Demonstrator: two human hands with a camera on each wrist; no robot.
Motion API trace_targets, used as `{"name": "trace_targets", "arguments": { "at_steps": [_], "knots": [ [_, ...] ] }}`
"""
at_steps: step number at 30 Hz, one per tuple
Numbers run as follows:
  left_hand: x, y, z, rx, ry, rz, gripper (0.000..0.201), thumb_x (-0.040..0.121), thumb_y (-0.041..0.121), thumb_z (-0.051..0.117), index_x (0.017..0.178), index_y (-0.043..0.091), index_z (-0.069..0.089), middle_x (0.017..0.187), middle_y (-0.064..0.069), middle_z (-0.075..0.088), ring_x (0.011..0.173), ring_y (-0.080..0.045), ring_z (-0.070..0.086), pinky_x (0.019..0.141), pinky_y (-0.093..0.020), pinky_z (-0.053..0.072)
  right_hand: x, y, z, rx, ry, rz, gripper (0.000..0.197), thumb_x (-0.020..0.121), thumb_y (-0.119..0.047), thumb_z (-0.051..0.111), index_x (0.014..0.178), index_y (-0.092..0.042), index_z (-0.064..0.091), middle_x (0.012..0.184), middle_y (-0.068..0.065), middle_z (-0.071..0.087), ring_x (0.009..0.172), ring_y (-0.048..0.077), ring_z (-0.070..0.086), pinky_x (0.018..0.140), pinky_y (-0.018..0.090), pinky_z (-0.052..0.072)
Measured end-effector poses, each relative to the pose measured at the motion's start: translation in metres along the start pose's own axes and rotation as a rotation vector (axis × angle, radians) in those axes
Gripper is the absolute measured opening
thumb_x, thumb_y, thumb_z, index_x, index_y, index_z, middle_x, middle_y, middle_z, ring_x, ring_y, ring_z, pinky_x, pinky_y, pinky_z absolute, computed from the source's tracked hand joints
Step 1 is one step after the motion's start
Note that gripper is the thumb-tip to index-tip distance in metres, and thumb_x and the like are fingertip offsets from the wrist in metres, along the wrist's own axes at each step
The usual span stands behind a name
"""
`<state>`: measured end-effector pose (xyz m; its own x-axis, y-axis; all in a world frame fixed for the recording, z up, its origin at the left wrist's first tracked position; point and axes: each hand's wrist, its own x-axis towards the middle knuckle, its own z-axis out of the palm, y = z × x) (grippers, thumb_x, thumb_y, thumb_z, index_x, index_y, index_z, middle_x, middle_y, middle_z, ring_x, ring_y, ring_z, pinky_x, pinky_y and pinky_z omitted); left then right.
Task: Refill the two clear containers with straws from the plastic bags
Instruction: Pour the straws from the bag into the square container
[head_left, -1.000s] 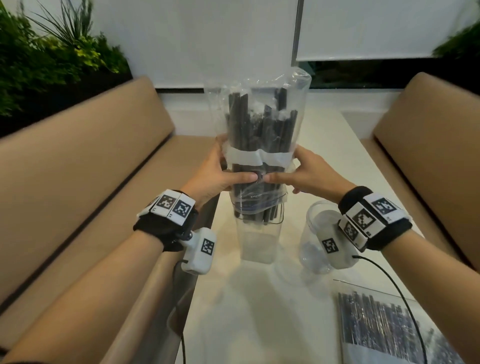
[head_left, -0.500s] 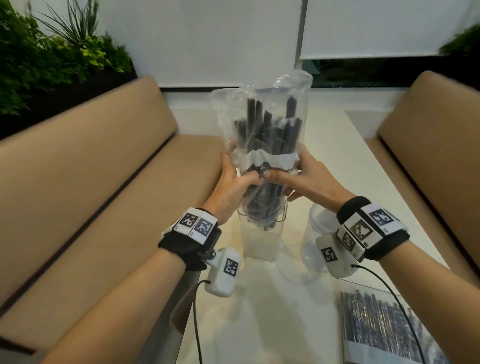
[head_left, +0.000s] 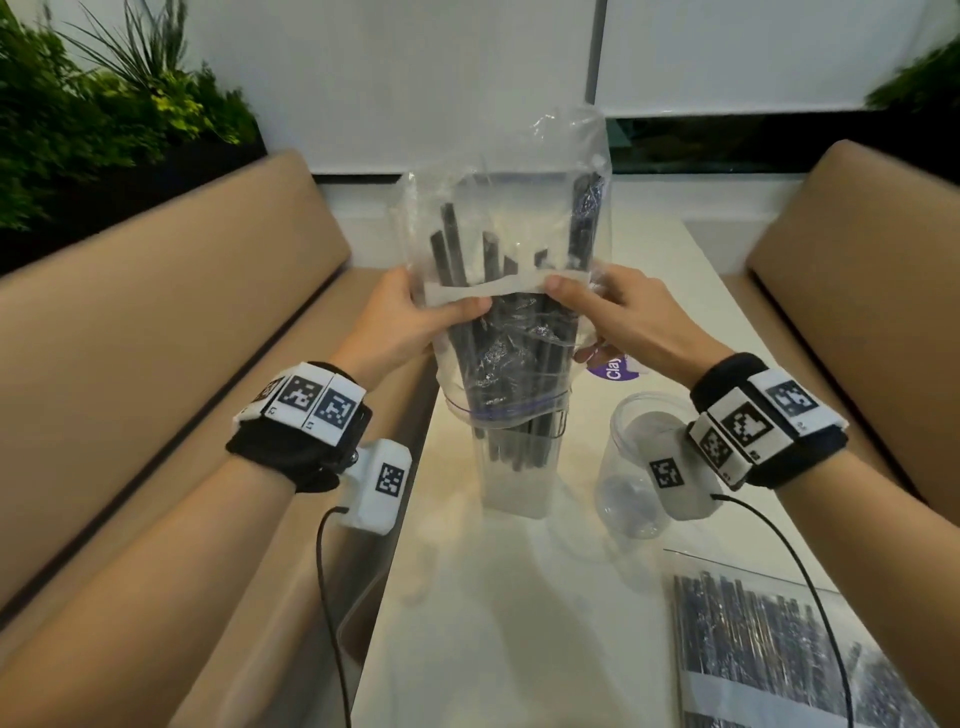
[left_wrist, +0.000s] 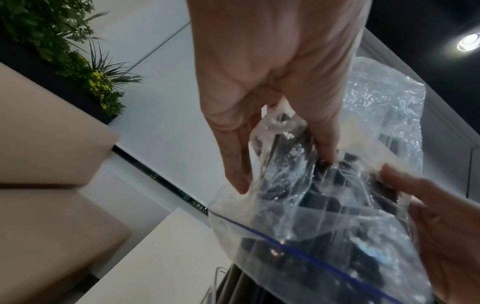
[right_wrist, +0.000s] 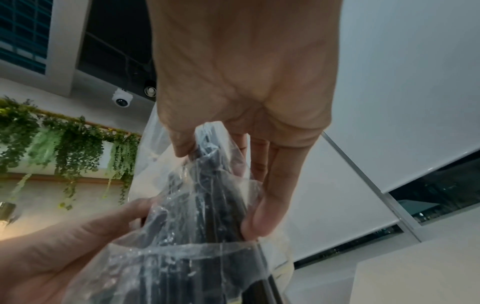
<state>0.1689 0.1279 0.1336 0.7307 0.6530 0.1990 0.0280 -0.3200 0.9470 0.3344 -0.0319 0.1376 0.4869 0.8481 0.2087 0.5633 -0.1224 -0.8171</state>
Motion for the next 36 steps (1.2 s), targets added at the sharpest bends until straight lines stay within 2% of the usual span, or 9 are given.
{"name": "trace_targets", "arguments": {
  "at_steps": [5, 11, 15, 20, 23, 25, 29, 33, 36],
  "knots": [
    [0.003, 0.007, -0.002, -0.006, 0.014, 0.044, 0.042, 0.082, 0.007, 0.074, 0.122, 0.002, 0.062, 0.116, -0.005, 0.07, 0.094, -0.006, 0.068, 0.077, -0.016, 0.057, 0.0, -0.009, -0.006, -0.061, 0.022, -0.094, 0.046, 0.091, -0.047, 0.056, 0.124, -0.016, 0.052, 0.096, 0.005, 0.07, 0.061, 0.017, 0.069, 0.057, 0.032, 0.06],
    [0.01, 0.016, -0.01, 0.048, 0.051, 0.084, 0.024, 0.075, 0.011, 0.081, 0.093, 0.017, 0.067, 0.101, 0.008, 0.069, 0.095, -0.005, 0.067, 0.081, -0.019, 0.055, 0.009, -0.013, -0.015, -0.037, 0.092, -0.088, 0.035, 0.085, -0.034, 0.069, 0.099, -0.002, 0.066, 0.088, 0.016, 0.072, 0.058, 0.018, 0.067, 0.049, 0.021, 0.055],
    [0.011, 0.017, -0.009, 0.073, 0.009, 0.104, 0.029, 0.082, 0.016, 0.077, 0.106, 0.008, 0.063, 0.115, -0.005, 0.069, 0.101, -0.02, 0.071, 0.071, -0.027, 0.061, 0.007, -0.018, -0.011, 0.028, 0.113, -0.1, 0.01, 0.089, -0.023, 0.067, 0.089, -0.016, 0.061, 0.078, 0.008, 0.072, 0.066, 0.025, 0.073, 0.056, 0.023, 0.06],
    [0.006, 0.017, -0.002, 0.109, -0.048, 0.084, 0.047, 0.083, 0.019, 0.071, 0.124, 0.011, 0.05, 0.119, -0.011, 0.062, 0.104, -0.029, 0.069, 0.078, -0.048, 0.061, 0.006, -0.011, 0.0, -0.013, 0.106, -0.098, 0.029, 0.091, -0.02, 0.063, 0.116, -0.005, 0.057, 0.082, 0.012, 0.073, 0.064, 0.02, 0.073, 0.058, 0.022, 0.06],
    [0.003, 0.017, 0.001, 0.194, -0.136, 0.094, 0.041, 0.089, 0.009, 0.065, 0.123, 0.026, 0.049, 0.111, -0.003, 0.058, 0.104, -0.025, 0.066, 0.074, -0.038, 0.062, 0.004, -0.01, -0.002, -0.101, -0.008, -0.049, 0.057, 0.09, -0.026, 0.065, 0.138, -0.014, 0.039, 0.089, 0.008, 0.072, 0.063, 0.019, 0.072, 0.057, 0.028, 0.061],
    [0.002, 0.02, 0.001, 0.217, -0.125, 0.068, 0.032, 0.09, 0.024, 0.068, 0.119, 0.025, 0.055, 0.115, -0.003, 0.063, 0.103, -0.018, 0.066, 0.067, -0.031, 0.06, 0.003, -0.015, -0.01, -0.107, 0.0, -0.042, 0.063, 0.087, -0.042, 0.064, 0.139, -0.02, 0.036, 0.098, 0.004, 0.068, 0.062, 0.019, 0.071, 0.05, 0.027, 0.058],
    [0.006, 0.024, -0.002, 0.153, -0.035, -0.005, 0.021, 0.087, 0.042, 0.068, 0.098, 0.024, 0.069, 0.096, 0.009, 0.071, 0.094, -0.008, 0.066, 0.075, -0.033, 0.055, 0.004, -0.025, -0.019, 0.009, 0.157, -0.155, 0.029, 0.091, -0.037, 0.061, 0.115, -0.021, 0.055, 0.096, 0.004, 0.066, 0.056, 0.017, 0.064, 0.047, 0.027, 0.052],
    [0.009, 0.019, 0.0, 0.196, -0.014, 0.065, 0.004, 0.084, 0.023, 0.074, 0.084, 0.02, 0.073, 0.091, -0.004, 0.074, 0.09, -0.02, 0.07, 0.087, -0.038, 0.056, 0.002, -0.02, -0.012, -0.135, 0.135, -0.17, 0.011, 0.088, -0.019, 0.066, 0.09, -0.009, 0.066, 0.079, 0.0, 0.067, 0.05, 0.002, 0.06, 0.047, 0.016, 0.051],
    [0.007, 0.019, 0.004, 0.113, 0.05, 0.125, 0.01, 0.075, 0.008, 0.08, 0.08, 0.008, 0.072, 0.084, -0.005, 0.074, 0.08, -0.014, 0.072, 0.079, -0.031, 0.058, 0.004, -0.022, -0.014, -0.135, 0.189, -0.203, 0.017, 0.087, -0.021, 0.067, 0.094, -0.006, 0.067, 0.086, 0.007, 0.069, 0.055, 0.008, 0.066, 0.049, 0.02, 0.054]
  ]
}}
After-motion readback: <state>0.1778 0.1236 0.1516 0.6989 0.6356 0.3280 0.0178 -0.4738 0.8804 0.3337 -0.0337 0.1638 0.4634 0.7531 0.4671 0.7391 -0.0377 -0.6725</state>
